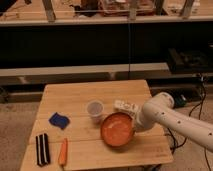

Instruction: Pick up the ceramic bowl

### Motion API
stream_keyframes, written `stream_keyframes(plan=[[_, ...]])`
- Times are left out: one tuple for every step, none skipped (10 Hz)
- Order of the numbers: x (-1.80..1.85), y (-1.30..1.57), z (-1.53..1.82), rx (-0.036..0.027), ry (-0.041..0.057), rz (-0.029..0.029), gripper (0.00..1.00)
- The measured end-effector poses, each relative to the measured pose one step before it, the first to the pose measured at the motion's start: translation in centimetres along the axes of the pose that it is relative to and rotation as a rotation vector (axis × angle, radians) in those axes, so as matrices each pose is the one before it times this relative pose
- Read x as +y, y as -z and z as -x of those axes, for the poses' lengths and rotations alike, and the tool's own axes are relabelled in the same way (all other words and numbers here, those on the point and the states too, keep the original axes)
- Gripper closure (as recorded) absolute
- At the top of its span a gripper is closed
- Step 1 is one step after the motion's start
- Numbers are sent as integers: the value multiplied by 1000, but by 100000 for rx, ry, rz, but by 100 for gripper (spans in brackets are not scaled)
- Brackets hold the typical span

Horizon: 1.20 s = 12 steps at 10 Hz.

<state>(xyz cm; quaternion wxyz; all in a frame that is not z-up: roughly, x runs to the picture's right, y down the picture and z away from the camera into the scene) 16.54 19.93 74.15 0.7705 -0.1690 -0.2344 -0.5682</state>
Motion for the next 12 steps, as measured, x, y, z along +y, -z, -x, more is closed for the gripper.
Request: stream_keyframes(plan=[[-70, 143, -110, 769, 143, -731, 95], [-121, -174, -70, 606, 418, -561, 95], [-198, -191, -63, 674, 826, -655, 95], [-108, 285, -79, 504, 523, -434, 95], [-189, 865, -201, 677, 317, -683, 95], [-168, 875, -190, 489, 145, -394, 95], [-310, 1431, -354, 856, 290, -628, 95], [-201, 522, -164, 555, 444, -496, 95], [-196, 130, -125, 693, 588, -761, 95], [21, 52, -134, 646, 289, -587, 95], [2, 349, -189, 574, 224, -632, 95], [-58, 668, -332, 448, 112, -465, 95]])
